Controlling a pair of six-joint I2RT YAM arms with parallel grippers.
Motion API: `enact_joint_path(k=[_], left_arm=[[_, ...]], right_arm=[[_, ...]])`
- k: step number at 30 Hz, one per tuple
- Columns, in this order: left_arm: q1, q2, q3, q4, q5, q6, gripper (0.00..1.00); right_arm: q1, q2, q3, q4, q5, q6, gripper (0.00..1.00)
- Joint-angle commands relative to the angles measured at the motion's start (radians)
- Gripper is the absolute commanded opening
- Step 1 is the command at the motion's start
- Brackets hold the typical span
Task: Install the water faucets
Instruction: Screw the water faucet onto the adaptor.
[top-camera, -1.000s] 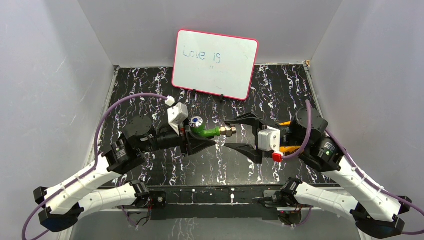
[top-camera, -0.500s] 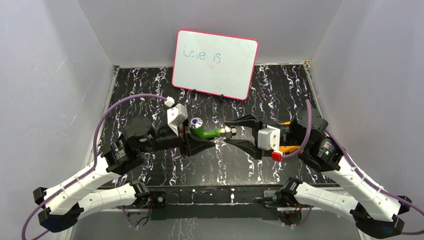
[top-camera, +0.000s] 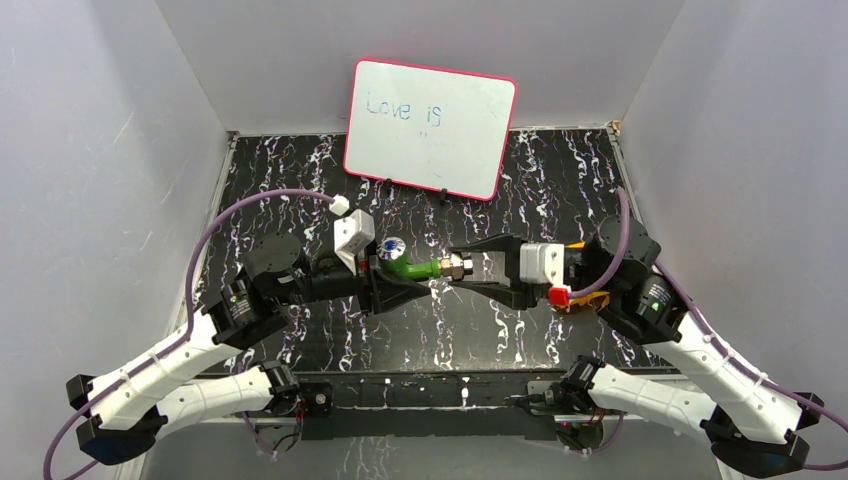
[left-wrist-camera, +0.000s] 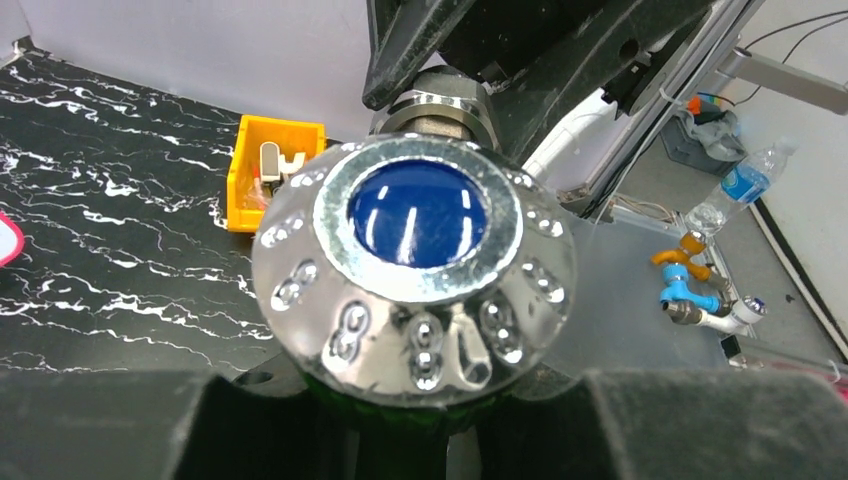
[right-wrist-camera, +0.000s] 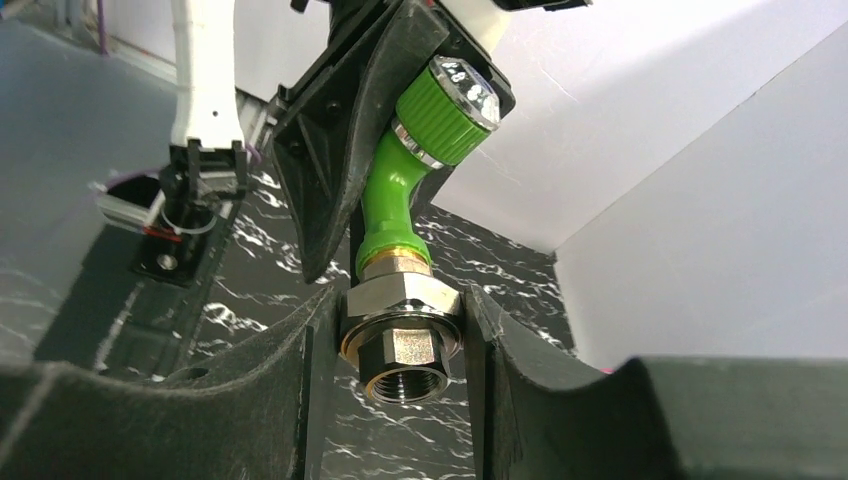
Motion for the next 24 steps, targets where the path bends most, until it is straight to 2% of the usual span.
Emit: enact_joint_path(k=[1,9,18,24], left_arm=[[-0.002,-0.009,0.058,0.098,0.038,0.064,0.0],[-0.003,-0.001,0.094,0.057,0.026,0.236,0.0],[-0.003,-0.018,0.103,0.055,0.072,0.507,0.0],[-0.002,-0.047,0.09,0.056,0.068,0.61,0.0]], right_arm=[[0.005,0.016,0.005,0.125,0.033,0.259,0.1],[0.005,0.057,0.026,0.14,0.068,0.596,0.07],[0.004,0.076,0.029,0.157,0.097,0.867,0.01],[0.004,0.104,0.04,0.141,0.143,1.031,0.01]])
